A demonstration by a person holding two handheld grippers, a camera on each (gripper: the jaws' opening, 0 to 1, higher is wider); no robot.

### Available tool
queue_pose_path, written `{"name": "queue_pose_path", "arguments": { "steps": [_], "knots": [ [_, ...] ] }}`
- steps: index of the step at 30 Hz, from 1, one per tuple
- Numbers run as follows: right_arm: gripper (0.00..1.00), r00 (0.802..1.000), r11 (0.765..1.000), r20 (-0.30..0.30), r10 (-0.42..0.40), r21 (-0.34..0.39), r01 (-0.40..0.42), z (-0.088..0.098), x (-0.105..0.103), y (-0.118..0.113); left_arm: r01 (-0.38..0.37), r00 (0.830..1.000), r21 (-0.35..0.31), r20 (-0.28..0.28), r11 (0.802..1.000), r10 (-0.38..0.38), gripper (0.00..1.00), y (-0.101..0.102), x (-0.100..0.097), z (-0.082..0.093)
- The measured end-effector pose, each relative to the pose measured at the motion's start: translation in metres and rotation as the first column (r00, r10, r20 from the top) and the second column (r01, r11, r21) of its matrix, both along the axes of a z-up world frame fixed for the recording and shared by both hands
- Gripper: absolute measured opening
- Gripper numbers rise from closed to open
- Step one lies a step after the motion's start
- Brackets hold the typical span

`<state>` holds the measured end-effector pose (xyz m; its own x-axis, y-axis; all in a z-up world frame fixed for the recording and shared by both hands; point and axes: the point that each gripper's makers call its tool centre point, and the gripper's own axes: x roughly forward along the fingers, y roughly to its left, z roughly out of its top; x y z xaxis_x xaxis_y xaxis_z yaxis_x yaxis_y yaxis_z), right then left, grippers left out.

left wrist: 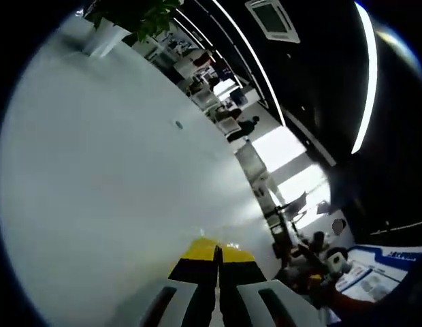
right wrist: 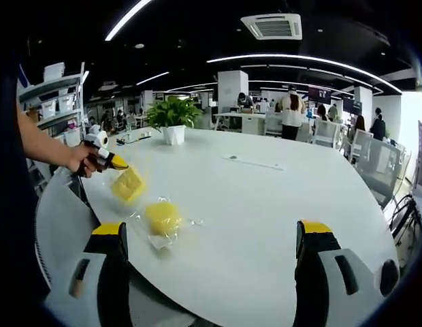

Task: Compare the silicone blocks by pressing each to a similar depth, holding the contact briefly, and releasing to observe deformation and rebound differences across the visible hardness samples.

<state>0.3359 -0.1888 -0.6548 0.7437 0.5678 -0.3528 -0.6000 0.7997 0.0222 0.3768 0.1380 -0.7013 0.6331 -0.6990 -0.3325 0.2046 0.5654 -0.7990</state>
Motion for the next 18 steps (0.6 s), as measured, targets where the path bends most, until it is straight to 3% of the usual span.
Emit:
{"name": "queue_pose_path", "arguments": {
  "steps": [10, 12, 18],
  "knots": [
    [0.96, 1.0, 1.0, -0.009, -0.002, 0.0, 0.002, -0.004, -0.003, 0.001, -0.028, 1.0, 0.105, 0.007, 0.994, 0.027, 0.0, 0.013, 0.012, -0.019],
    [0.96, 1.0, 1.0, -0.011, -0.002, 0.002, 0.002, -0.003, -0.003, 0.001, -0.029, 0.999, 0.167, 0.038, 0.986, 0.023, 0.0, 0.016, 0.016, -0.024],
    [0.96, 1.0, 1.0, -0.014, -0.001, 0.001, 0.001, -0.004, -0.003, 0.003, -0.014, 0.999, 0.243, 0.035, 0.97, 0.006, 0.0, 0.022, 0.02, -0.037]
  ]
}}
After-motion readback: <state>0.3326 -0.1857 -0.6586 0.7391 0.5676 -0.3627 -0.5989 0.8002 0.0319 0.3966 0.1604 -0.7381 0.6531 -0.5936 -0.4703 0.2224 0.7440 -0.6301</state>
